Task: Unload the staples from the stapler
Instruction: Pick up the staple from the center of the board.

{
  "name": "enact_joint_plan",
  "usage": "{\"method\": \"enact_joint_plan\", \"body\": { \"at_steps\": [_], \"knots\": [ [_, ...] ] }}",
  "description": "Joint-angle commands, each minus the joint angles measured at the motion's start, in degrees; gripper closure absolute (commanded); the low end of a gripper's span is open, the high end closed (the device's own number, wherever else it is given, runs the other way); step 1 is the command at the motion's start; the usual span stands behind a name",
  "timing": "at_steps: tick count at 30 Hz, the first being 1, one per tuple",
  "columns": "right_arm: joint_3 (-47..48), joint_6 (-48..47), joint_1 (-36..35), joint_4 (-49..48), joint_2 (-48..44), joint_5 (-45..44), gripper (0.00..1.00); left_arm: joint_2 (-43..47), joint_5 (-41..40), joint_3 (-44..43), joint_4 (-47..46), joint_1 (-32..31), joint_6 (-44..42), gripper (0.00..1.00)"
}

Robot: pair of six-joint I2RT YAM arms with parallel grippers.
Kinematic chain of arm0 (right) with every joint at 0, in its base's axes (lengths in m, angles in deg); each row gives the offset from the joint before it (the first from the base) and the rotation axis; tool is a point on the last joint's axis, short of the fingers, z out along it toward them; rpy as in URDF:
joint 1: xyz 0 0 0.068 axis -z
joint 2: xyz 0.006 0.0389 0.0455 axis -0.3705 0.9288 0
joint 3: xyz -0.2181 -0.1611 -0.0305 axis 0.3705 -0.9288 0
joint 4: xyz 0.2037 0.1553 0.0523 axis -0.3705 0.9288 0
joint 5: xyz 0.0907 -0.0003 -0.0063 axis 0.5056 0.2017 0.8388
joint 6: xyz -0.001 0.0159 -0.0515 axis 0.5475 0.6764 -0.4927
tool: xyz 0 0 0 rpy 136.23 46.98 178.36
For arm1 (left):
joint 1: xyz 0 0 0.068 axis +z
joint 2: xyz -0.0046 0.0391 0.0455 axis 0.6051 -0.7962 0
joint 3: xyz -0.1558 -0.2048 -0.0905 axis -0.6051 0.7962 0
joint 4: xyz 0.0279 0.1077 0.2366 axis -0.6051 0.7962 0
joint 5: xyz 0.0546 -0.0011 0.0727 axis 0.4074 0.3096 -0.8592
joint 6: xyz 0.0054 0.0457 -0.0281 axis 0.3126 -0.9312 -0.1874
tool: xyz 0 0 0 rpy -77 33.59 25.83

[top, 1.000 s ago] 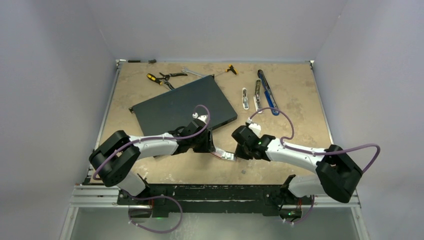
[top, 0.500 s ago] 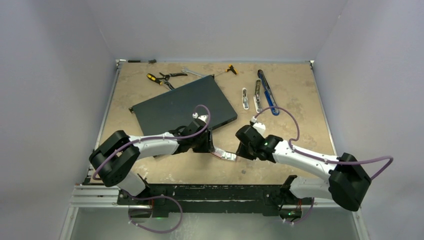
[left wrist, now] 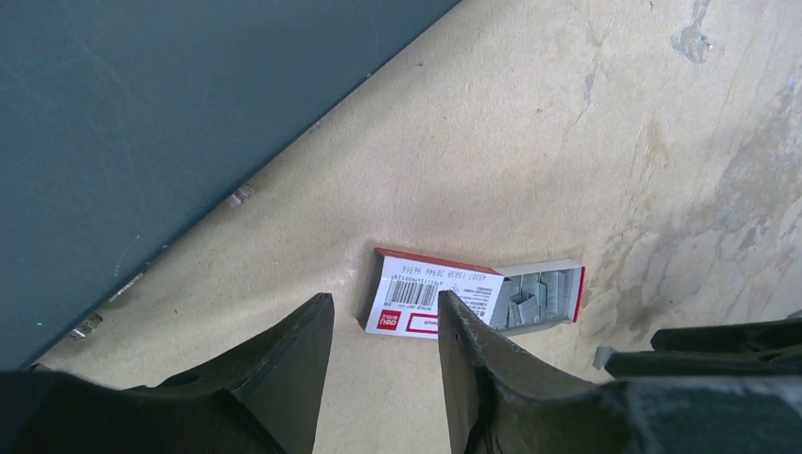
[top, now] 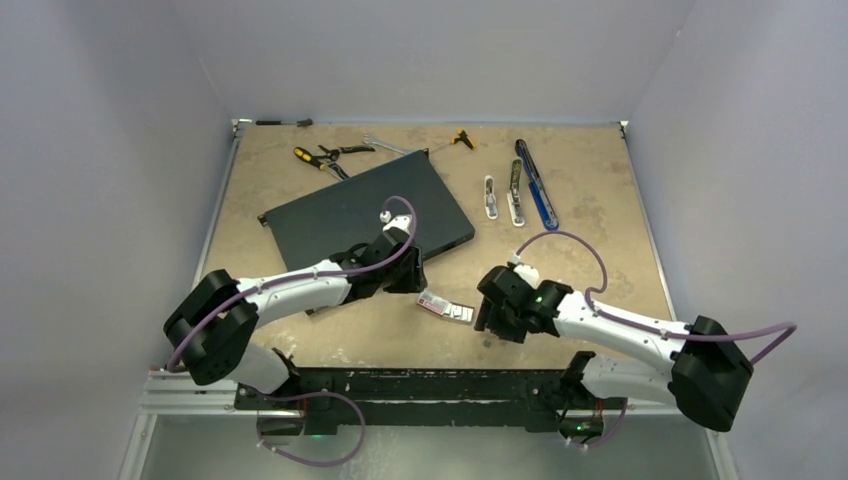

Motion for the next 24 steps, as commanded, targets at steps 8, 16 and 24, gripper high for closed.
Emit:
{"method": "enact_joint_plan", "body": {
  "at_steps": [8, 16, 24],
  "knots": [
    [-0.99, 1.69, -1.41, 0.17, 4.94, 2.17, 0.40, 1.08, -2.50, -2.16, 1.24, 0.33, -2.24, 0.57],
    [-0.01, 0.85, -1.86, -0.14, 8.55, 2.06, 0.45, 1.42, -2.60, -1.61, 1.32, 0.50, -2.54, 0.56],
    [1.52, 0.57, -4.30, 2.50, 10.84, 2.92, 0.58, 1.24, -2.24, -1.58, 1.24, 0.61, -2.96, 0.57]
  ]
}}
